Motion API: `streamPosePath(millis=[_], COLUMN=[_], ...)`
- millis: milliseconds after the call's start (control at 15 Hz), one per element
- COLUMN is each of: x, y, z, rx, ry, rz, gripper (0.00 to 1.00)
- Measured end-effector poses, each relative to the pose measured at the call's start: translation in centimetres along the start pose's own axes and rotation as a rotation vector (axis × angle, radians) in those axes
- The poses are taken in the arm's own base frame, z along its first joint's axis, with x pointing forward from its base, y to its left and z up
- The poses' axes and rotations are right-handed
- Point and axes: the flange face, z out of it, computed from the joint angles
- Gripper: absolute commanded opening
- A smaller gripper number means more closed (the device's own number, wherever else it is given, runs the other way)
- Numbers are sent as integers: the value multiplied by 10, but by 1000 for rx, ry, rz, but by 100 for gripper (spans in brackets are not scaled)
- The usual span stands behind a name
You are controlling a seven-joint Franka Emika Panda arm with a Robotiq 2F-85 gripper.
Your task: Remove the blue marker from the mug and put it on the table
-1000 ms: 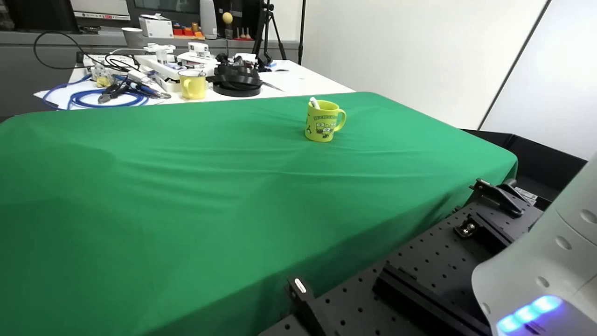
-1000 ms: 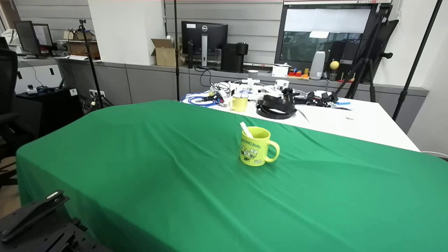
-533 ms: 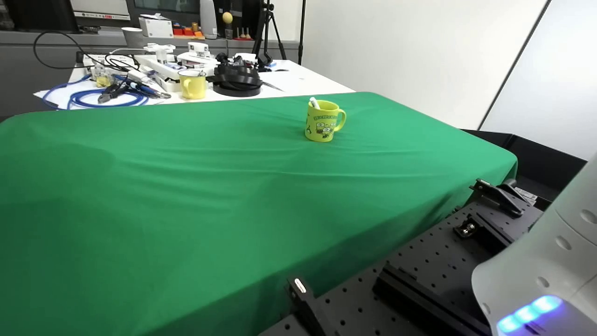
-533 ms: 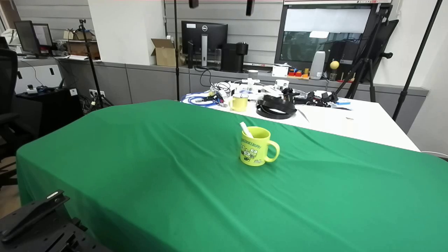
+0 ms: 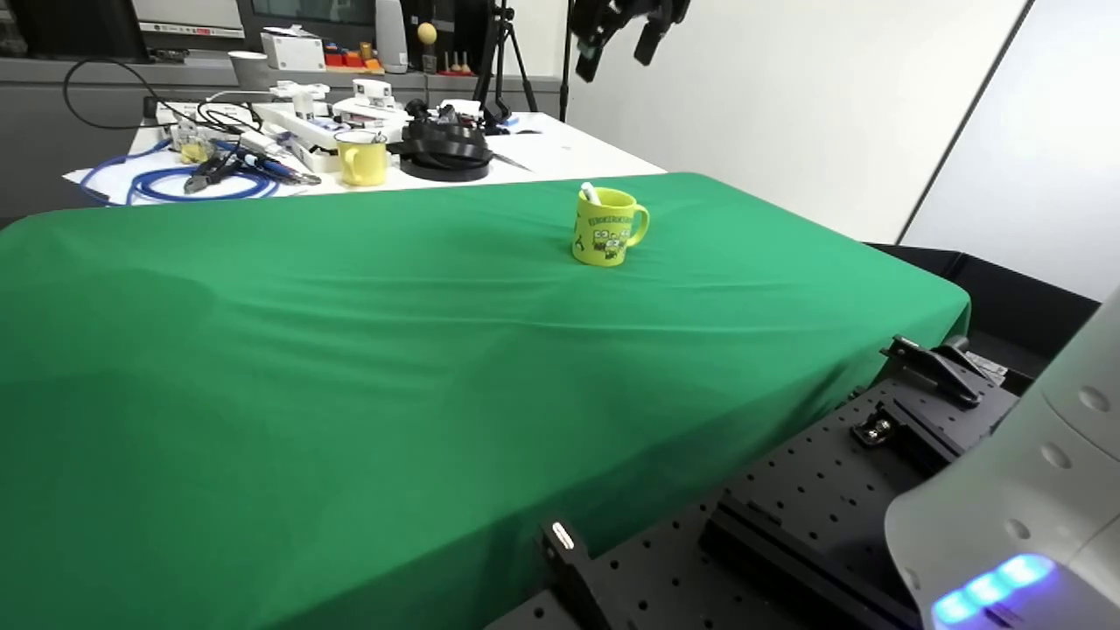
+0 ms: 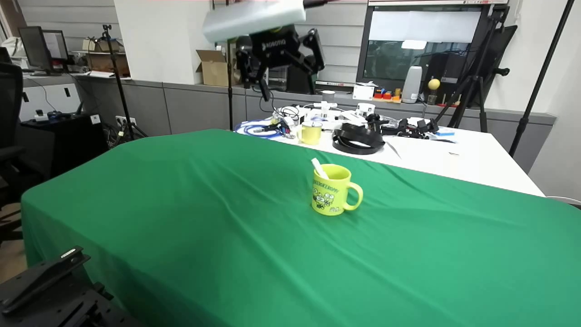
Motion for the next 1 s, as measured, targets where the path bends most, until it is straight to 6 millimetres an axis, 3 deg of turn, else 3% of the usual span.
streamPosePath(millis=[200,467,733,1000], x=[24,55,56,59], y=[-14,-3,-3,-1], z=[30,32,60,62], rx=[-100,-319,-366,-360], ry=[-28,-56,-121,-121], rz=[-85,-165,-174,-173], gripper=[100,100,100,100])
